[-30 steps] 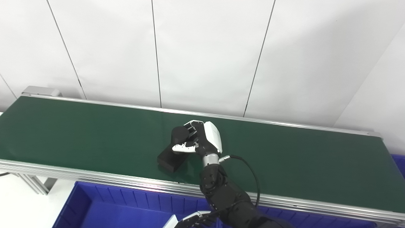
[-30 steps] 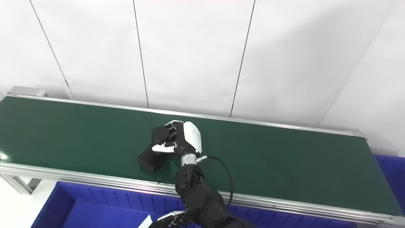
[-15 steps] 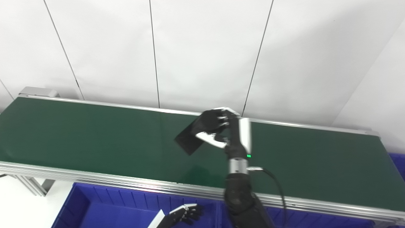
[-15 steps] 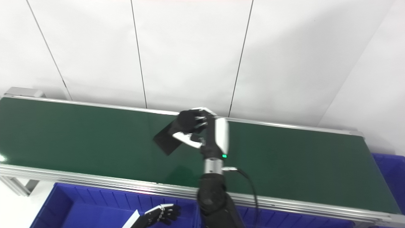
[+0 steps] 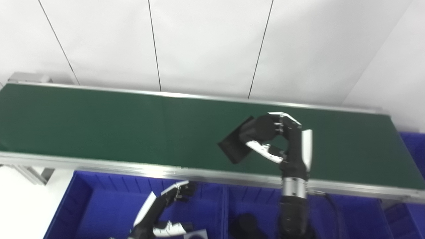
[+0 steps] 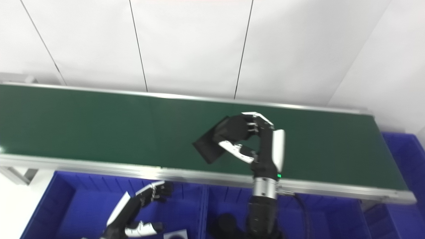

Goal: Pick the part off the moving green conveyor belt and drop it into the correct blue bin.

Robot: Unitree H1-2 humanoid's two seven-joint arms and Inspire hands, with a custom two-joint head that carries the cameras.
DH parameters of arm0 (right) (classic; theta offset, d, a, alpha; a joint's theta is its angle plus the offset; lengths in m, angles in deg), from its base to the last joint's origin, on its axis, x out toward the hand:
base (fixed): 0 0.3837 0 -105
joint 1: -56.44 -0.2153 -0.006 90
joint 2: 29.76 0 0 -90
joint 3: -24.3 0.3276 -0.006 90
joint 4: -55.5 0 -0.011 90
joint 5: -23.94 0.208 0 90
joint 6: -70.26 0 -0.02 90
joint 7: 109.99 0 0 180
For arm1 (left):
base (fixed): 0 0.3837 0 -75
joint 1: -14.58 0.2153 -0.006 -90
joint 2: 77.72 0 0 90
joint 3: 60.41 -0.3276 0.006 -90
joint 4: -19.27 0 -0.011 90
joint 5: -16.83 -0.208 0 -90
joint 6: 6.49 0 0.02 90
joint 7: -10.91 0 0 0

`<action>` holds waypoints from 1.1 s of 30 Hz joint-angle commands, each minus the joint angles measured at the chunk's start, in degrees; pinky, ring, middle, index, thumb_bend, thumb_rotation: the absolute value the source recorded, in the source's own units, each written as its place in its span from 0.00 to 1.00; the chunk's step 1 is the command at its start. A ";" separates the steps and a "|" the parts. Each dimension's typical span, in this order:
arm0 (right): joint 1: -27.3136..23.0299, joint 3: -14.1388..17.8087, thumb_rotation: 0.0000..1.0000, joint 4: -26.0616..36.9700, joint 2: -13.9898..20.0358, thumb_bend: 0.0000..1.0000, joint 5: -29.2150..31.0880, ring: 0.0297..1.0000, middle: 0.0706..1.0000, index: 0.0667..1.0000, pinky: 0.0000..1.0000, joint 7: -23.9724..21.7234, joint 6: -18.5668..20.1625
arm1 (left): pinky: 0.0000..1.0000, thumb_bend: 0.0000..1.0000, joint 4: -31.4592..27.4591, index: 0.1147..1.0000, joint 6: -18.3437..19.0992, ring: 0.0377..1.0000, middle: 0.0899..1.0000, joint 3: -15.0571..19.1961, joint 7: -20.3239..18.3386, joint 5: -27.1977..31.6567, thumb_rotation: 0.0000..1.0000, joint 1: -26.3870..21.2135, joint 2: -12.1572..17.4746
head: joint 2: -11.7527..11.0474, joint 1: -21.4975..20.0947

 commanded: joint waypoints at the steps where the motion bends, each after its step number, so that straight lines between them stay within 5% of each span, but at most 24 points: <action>1: 1.91 0.47 0.00 4.04 1.01 0.51 0.95 0.46 0.50 0.40 0.45 -2.52 1.05 | 0.70 0.89 -2.53 0.78 -2.14 0.75 0.78 1.09 -1.25 -0.23 0.66 -0.29 -0.85 | 0.81 0.73; 9: 9.94 2.49 0.00 3.62 4.62 0.51 0.50 0.37 0.51 0.42 0.35 -7.02 4.72 | 0.72 0.89 -3.86 0.79 -2.12 0.76 0.79 4.47 -3.90 0.02 0.65 0.69 -2.88 | 3.28 1.90; 14: 10.23 3.12 0.00 2.62 6.30 0.51 -2.79 0.43 0.49 0.42 0.20 -8.13 9.29 | 0.73 0.87 -4.60 0.80 -2.13 0.77 0.79 6.06 -5.06 -1.16 0.67 1.16 -3.86 | 4.43 2.15; 17: 9.85 3.53 0.00 2.44 7.36 0.52 -4.99 0.43 0.42 0.45 0.19 -8.95 13.18 | 0.74 0.86 -5.67 0.80 -1.75 0.77 0.79 6.96 -6.11 -1.38 0.68 1.87 -4.30 | 5.30 1.68; 18: 9.72 3.59 0.00 2.32 7.77 0.51 -5.61 0.35 0.40 0.48 0.19 -9.32 14.22 | 0.74 0.86 -5.85 0.81 -1.74 0.78 0.80 7.17 -6.48 -1.09 0.68 2.01 -4.42 | 5.30 1.68; 23: 9.13 2.29 0.00 0.87 9.54 0.51 -10.11 0.34 0.42 0.51 0.28 -10.58 18.24 | 0.74 0.84 -6.50 0.80 -1.54 0.78 0.80 8.35 -8.12 -0.98 0.68 2.55 -5.01 | 5.52 1.69; 25: 8.79 1.15 0.00 0.03 10.42 0.51 -11.98 0.34 0.43 0.50 0.24 -11.08 18.60 | 0.74 0.84 -6.62 0.80 -1.47 0.78 0.80 8.74 -8.66 -0.63 0.67 2.62 -5.34 | 5.50 1.57; 27: 8.35 -0.53 0.00 -0.27 11.66 0.51 -14.59 0.37 0.45 0.50 0.33 -12.35 19.63 | 0.74 0.84 -6.70 0.80 -1.41 0.78 0.79 9.16 -9.21 -0.17 0.66 2.70 -5.75 | 5.58 1.41; 28: 8.12 -1.38 0.06 -0.32 12.39 0.51 -15.65 0.52 0.59 0.48 0.46 -13.24 20.17 | 0.74 0.84 -6.65 0.80 -1.51 0.78 0.79 9.34 -9.47 -0.13 0.66 2.69 -5.88 | 5.41 1.24; 29: 7.97 -1.95 0.08 -0.32 12.88 0.51 -16.27 0.57 0.63 0.47 0.50 -13.83 20.58 | 0.74 0.84 -6.62 0.80 -1.57 0.78 0.79 9.50 -9.71 -0.14 0.66 2.68 -5.99 | 5.41 1.24; 33: 8.20 -3.60 0.06 -0.09 13.76 0.70 -18.53 0.86 0.86 0.76 0.79 -14.93 21.67 | 0.73 0.85 -6.37 0.80 -1.88 0.77 0.79 10.04 -10.04 -0.59 0.66 2.75 -6.36 | 5.19 1.06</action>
